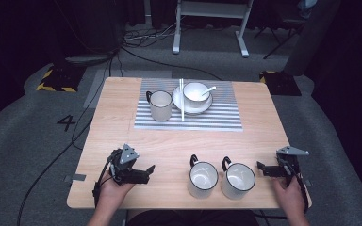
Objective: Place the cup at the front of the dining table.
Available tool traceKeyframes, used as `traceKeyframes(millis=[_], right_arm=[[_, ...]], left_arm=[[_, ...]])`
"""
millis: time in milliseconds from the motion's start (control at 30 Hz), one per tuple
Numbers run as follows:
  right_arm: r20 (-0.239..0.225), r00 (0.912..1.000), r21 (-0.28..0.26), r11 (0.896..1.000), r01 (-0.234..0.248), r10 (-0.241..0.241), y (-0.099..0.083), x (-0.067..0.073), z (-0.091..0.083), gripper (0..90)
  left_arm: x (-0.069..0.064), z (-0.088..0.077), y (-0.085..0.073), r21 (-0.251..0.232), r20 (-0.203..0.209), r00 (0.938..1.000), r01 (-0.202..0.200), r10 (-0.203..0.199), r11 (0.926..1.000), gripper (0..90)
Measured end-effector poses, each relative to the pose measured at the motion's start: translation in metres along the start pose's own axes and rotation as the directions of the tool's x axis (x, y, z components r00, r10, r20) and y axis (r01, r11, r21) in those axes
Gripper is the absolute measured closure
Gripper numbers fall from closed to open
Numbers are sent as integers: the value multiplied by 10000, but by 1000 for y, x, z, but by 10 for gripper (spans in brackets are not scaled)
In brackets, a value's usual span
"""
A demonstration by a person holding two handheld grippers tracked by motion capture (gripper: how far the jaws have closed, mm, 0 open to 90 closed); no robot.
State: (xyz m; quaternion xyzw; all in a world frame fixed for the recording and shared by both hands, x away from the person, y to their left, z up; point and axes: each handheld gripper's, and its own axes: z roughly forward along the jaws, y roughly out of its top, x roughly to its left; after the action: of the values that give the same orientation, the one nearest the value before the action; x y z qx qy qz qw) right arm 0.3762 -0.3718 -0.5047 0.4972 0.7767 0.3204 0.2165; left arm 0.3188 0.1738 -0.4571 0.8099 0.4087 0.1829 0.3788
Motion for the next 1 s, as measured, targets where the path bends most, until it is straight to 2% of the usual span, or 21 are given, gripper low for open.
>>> traceKeyframes(millis=[267, 333, 367, 500, 567, 600, 700, 733, 767, 800, 833, 867, 900, 1000], right_arm=[[0, 10000, -3, 10000, -2, 2, 0, 0, 0, 4], [-1, 10000, -3, 10000, 1, -1, 0, 0, 0, 4], [0, 10000, -3, 10000, 0, 0, 0, 0, 0, 4], [1, 10000, 0, 10000, -5, 5, 0, 0, 0, 4], [2, 10000, -5, 10000, -1, 1, 0, 0, 0, 4], [-1, 10000, -5, 10000, -3, 3, 0, 0, 0, 4], [3, 10000, -4, 10000, -2, 2, 0, 0, 0, 4], [2, 10000, -6, 10000, 3, -3, 0, 0, 0, 4], [2, 10000, -3, 10000, -3, 3, 0, 0, 0, 4], [4, 10000, -4, 10000, -1, 1, 0, 0, 0, 4], [2, 10000, -5, 10000, -5, 5, 0, 0, 0, 4], [4, 10000, -4, 10000, 0, 0, 0, 0, 0, 4], [1, 10000, -4, 10000, -2, 2, 0, 0, 0, 4], [2, 10000, -4, 10000, -2, 2, 0, 0, 0, 4]], left_arm=[[1, 8, -16, 748, 440, 9988, 188, -222, 9970, 34], [1, 10, -19, 1017, 510, 9985, 133, -186, 9947, 34], [0, 11, -21, 1133, 625, 9976, 224, -297, 9933, 34], [-4, 16, -22, 1374, 708, 9975, -32, -66, 9905, 34], [-6, 18, -22, 1696, 846, 9964, -215, 72, 9853, 39], [-8, 20, -22, 1877, 1002, 9950, -195, 6, 9820, 41], [-11, 25, -23, 2150, 936, 9947, -621, 427, 9746, 42], [-11, 27, -24, 2255, 1080, 9930, -703, 467, 9717, 41], [-12, 28, -24, 2438, 1071, 9930, -740, 490, 9670, 41], [-14, 30, -25, 2338, 1017, 9931, -816, 591, 9689, 34], [-16, 29, -25, 2527, 857, 9948, -744, 543, 9647, 34], [-17, 29, -25, 2552, 828, 9950, -752, 557, 9640, 34], [-16, 31, -24, 2345, 911, 9932, -926, 730, 9677, 34], [-16, 32, -27, 2075, 792, 9941, -889, 739, 9742, 16]])
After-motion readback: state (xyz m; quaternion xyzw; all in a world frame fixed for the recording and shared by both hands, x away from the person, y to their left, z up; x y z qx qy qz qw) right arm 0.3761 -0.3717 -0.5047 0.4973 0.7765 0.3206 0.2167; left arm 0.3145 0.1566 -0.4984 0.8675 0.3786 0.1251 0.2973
